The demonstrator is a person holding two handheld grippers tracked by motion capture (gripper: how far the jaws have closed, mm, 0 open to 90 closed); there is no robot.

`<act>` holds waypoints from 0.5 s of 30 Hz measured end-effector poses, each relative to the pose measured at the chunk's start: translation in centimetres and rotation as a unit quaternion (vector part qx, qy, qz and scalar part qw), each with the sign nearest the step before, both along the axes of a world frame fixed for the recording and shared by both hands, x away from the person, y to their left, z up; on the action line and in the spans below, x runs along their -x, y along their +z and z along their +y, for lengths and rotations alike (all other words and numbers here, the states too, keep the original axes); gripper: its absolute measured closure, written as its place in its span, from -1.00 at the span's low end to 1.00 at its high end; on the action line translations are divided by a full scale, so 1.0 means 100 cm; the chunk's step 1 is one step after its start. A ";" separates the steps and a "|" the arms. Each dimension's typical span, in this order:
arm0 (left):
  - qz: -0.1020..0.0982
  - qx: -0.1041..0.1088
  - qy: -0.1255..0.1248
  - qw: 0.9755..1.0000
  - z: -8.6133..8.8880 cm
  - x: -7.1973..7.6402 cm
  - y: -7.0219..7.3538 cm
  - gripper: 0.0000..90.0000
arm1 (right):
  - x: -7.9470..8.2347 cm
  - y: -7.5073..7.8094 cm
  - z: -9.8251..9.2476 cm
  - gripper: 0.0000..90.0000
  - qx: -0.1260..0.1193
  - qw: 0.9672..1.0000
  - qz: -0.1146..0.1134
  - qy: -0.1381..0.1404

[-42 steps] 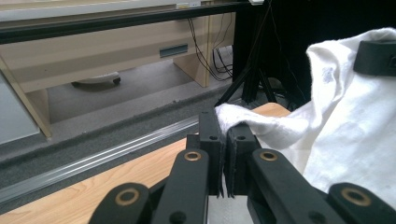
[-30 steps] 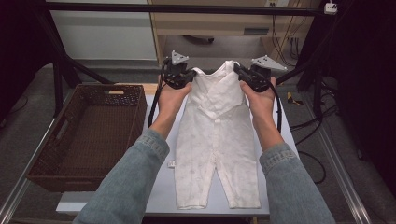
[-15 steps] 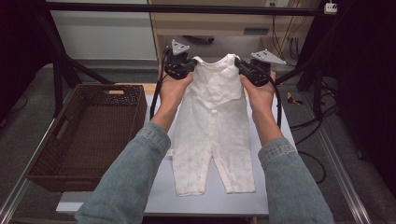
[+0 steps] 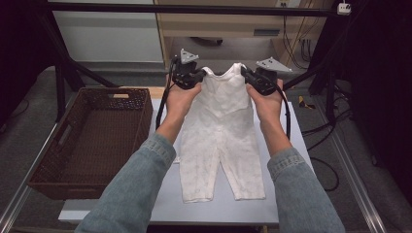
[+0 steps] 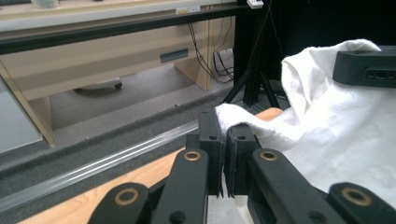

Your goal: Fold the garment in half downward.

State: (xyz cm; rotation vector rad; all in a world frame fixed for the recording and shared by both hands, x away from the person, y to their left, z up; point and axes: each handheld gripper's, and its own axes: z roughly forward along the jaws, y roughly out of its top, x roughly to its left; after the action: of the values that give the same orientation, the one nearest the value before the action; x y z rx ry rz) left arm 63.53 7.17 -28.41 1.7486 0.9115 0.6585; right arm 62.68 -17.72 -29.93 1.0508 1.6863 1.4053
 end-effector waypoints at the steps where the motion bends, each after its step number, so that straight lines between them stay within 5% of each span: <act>1: 0.000 0.000 0.000 1.000 0.000 0.000 0.000 0.94 | 0.000 0.000 0.000 0.95 0.000 1.000 0.000 0.000; 15: 0.022 0.002 -0.011 1.000 0.007 0.037 -0.026 0.94 | 0.024 -0.034 0.000 0.95 0.010 0.999 0.022 0.023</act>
State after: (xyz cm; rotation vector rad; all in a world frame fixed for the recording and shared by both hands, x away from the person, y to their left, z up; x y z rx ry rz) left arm 59.78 7.86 -30.98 1.7728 0.9215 0.6049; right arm 60.32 -17.72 -33.30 1.0453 1.7621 1.4016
